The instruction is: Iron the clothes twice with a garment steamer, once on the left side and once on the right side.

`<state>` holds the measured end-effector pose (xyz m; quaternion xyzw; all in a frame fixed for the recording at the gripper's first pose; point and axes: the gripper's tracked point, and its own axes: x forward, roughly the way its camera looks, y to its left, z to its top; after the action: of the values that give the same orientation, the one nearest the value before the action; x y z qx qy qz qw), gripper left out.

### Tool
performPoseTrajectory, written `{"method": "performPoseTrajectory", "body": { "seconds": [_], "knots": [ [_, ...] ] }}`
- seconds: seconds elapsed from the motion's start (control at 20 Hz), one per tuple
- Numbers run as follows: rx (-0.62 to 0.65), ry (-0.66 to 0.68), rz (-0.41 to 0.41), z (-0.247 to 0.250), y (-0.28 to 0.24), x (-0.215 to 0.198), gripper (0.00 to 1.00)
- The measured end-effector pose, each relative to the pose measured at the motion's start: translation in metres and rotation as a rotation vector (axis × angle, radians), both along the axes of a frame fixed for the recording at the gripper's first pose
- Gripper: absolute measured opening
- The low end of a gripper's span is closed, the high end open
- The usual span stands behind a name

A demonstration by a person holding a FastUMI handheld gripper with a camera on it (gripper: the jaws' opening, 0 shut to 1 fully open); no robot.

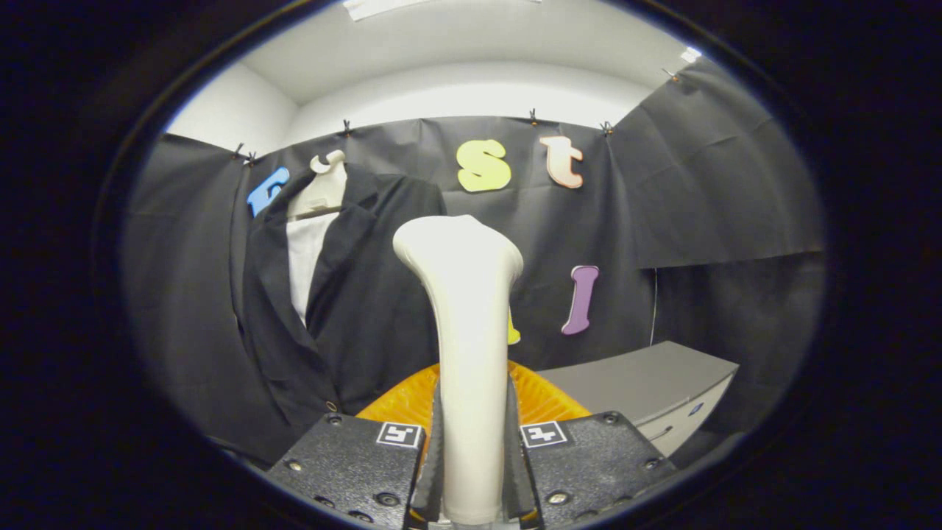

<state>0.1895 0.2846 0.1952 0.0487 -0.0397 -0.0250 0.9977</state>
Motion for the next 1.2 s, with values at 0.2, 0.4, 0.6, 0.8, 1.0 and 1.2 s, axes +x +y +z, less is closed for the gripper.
{"method": "performPoseTrajectory", "body": {
  "seconds": [0.2, 0.4, 0.6, 0.8, 1.0, 1.2],
  "knots": [
    [-0.039, -0.089, -0.001, 0.032, 0.023, 0.022, 0.36],
    [-0.057, -0.154, -0.009, 0.063, 0.045, 0.045, 0.36],
    [-0.038, -0.159, -0.038, 0.077, 0.059, 0.069, 0.36],
    [-0.016, -0.143, -0.066, 0.074, 0.069, 0.078, 0.36],
    [-0.009, -0.103, -0.097, 0.056, 0.07, 0.085, 0.36],
    [-0.017, -0.065, -0.116, 0.032, 0.064, 0.082, 0.36]
  ]
}}
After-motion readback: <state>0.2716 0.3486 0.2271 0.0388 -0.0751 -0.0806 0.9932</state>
